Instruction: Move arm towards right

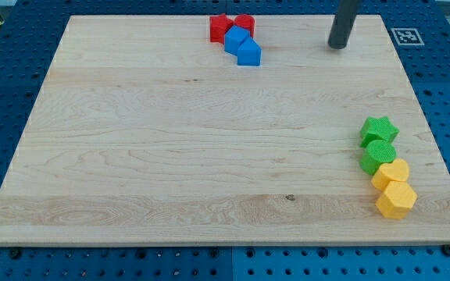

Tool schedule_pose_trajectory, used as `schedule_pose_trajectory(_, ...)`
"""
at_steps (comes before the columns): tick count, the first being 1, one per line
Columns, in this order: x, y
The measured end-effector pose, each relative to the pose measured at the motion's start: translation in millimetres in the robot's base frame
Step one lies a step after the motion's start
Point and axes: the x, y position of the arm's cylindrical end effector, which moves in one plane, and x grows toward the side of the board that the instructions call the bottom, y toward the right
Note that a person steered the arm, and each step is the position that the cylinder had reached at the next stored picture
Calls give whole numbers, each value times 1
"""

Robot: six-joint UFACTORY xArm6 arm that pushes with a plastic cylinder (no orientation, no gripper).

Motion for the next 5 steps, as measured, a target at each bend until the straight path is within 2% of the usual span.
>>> schedule_pose_trajectory(5, 7, 20)
